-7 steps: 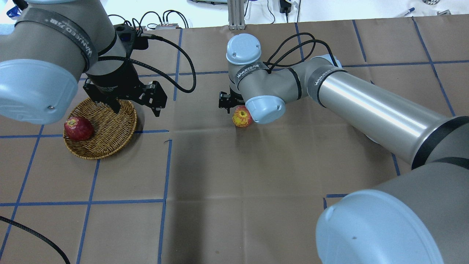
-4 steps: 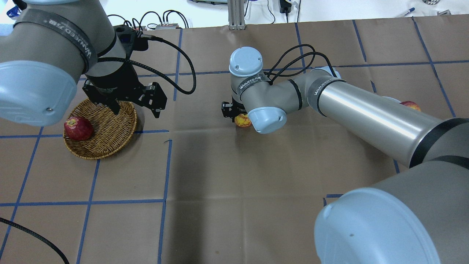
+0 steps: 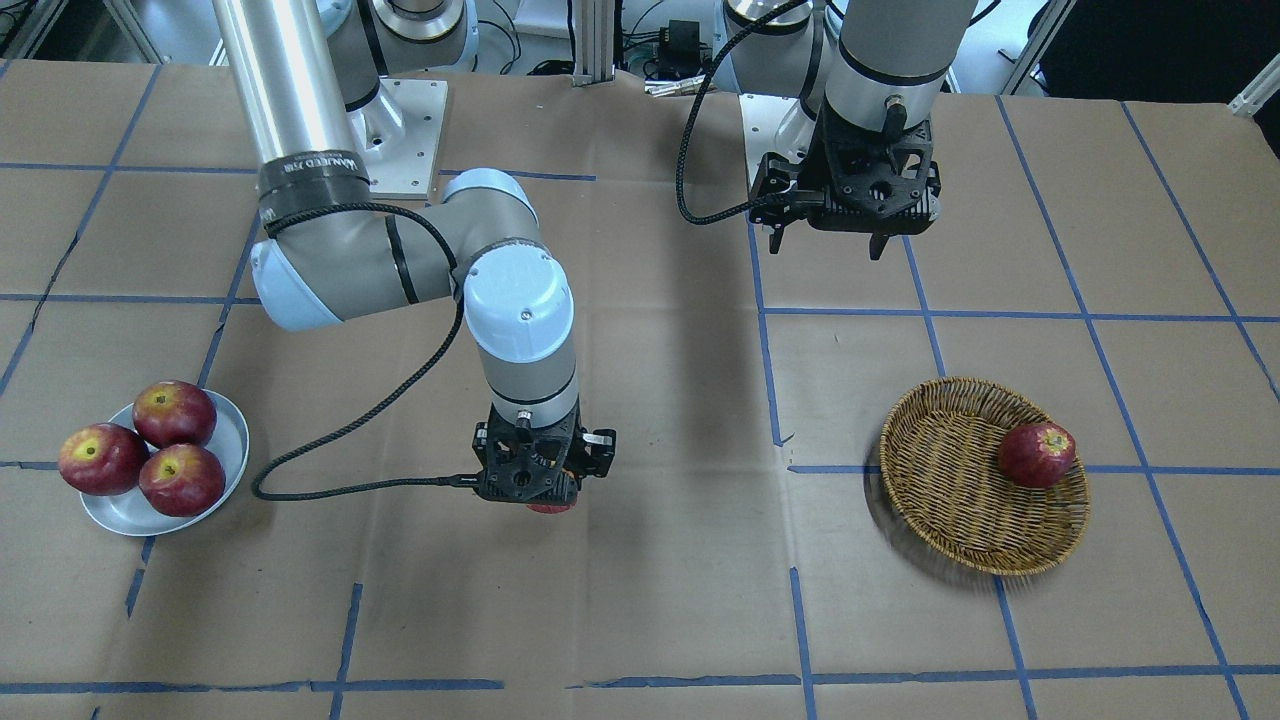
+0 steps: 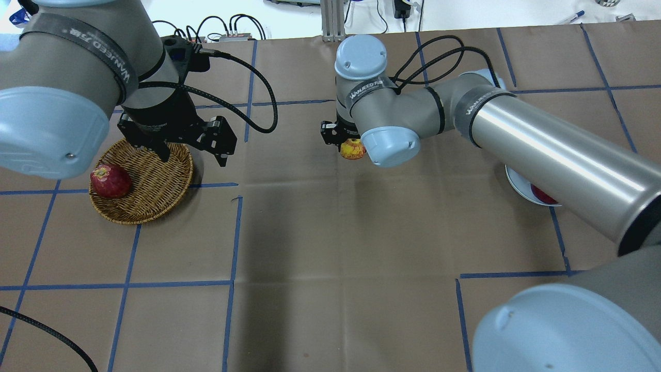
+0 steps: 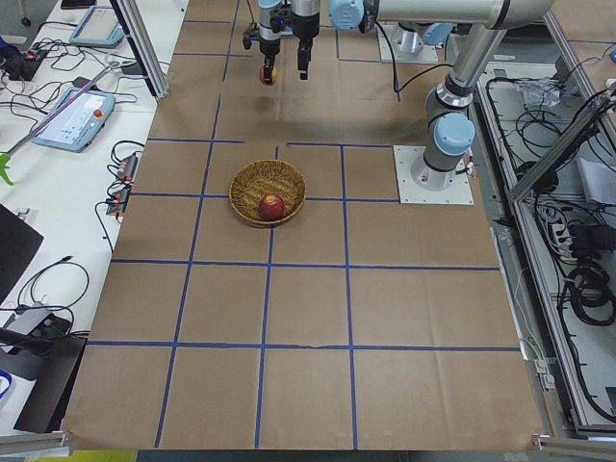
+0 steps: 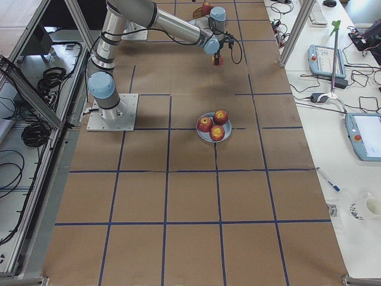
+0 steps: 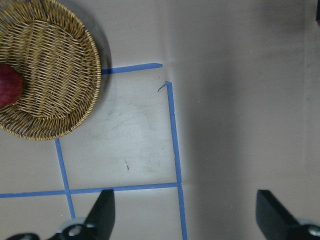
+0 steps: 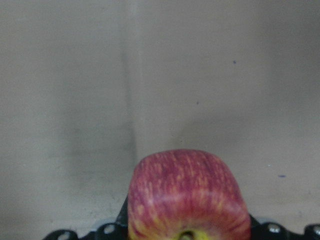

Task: Transfer apple from basket to plate
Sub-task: 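Carry the apple with the right gripper onto the white plate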

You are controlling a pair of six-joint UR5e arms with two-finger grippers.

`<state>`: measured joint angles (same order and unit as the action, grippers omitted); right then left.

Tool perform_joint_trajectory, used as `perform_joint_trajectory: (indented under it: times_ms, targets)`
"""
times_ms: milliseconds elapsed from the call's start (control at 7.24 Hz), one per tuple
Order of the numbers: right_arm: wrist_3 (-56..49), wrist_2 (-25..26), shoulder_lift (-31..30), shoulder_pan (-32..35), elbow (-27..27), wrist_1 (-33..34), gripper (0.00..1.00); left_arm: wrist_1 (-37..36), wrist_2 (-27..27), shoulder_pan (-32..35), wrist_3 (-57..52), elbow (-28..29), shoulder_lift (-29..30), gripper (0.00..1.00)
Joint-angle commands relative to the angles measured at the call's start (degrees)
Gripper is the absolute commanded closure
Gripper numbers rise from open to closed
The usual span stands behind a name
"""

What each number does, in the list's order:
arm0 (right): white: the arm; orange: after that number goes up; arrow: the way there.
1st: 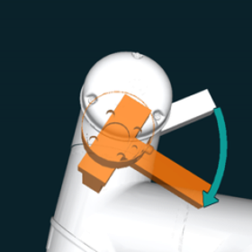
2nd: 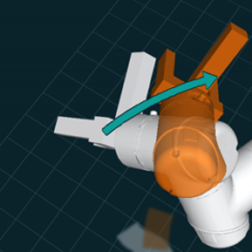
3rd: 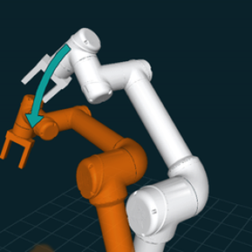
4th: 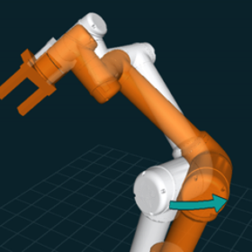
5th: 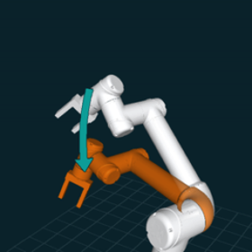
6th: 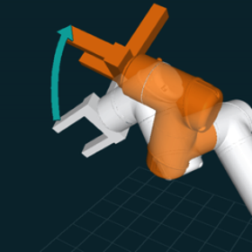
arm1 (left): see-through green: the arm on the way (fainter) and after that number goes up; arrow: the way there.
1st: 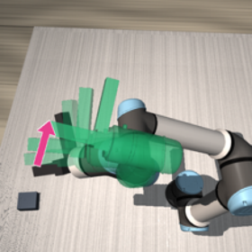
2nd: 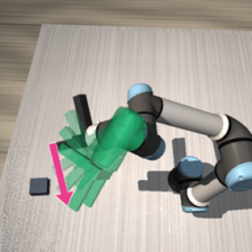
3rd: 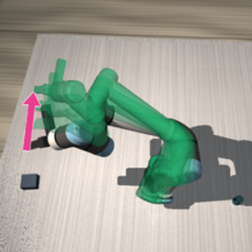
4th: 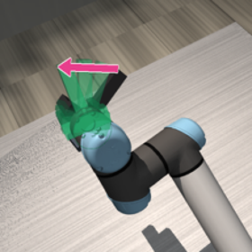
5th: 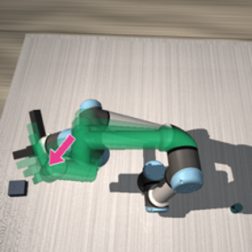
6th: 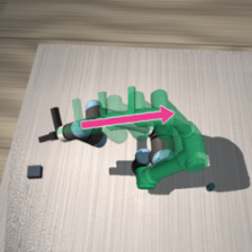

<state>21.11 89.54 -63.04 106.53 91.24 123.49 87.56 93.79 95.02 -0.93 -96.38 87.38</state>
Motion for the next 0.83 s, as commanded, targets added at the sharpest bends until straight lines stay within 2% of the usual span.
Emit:
perform_joint_trajectory:
  times_ms: [0, 276, 553, 691]
  targets:
    - [-17.7, 0.0, -10.7, -12.2, 1.4, -13.1, 0.54, 0.1, 0.0, 0.3, 0.1, 0.0, 0.1, 0.01]
    - [-39.6, -0.2, -17.8, -28.0, 9.3, -13.5, 0.54, 0.1, 0.0, 0.3, 0.1, 0.0, 0.1, 0.01]
    - [-53.9, -0.4, -18.4, -40.8, 11.1, -13.3, 0.54, 0.1, -0.1, 0.3, 0.1, 0.0, -0.2, 0.01]
    - [-57.3, -0.4, -17.7, -43.4, 11.1, -13.1, 0.54, 0.1, -0.1, 0.3, 0.1, 0.0, -0.3, 0.01]
